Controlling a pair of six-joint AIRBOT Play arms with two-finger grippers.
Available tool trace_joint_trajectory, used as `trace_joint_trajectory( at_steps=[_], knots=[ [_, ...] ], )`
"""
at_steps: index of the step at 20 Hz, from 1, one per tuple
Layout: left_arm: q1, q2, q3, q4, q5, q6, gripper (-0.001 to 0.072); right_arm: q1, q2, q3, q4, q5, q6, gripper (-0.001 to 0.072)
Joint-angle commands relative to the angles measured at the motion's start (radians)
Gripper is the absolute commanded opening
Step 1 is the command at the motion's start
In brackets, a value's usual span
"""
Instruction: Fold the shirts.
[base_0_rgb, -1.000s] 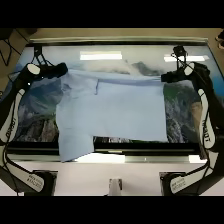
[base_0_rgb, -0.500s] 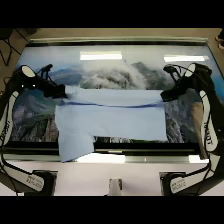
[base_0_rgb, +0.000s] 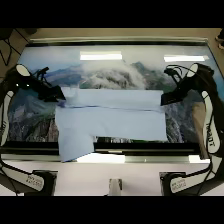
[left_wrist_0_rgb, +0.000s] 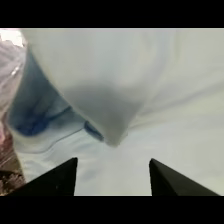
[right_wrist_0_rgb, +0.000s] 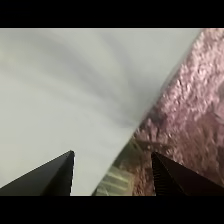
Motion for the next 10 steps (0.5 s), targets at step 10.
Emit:
trace_joint_trajectory(
  at_steps=[10],
  knots=[
    [0.138, 0.5, -0.971, -0.087, 0.163, 0.147, 0.054, -0.134, 0.343, -0.484, 0.047, 0.018, -0.092, 0.0486]
  ],
)
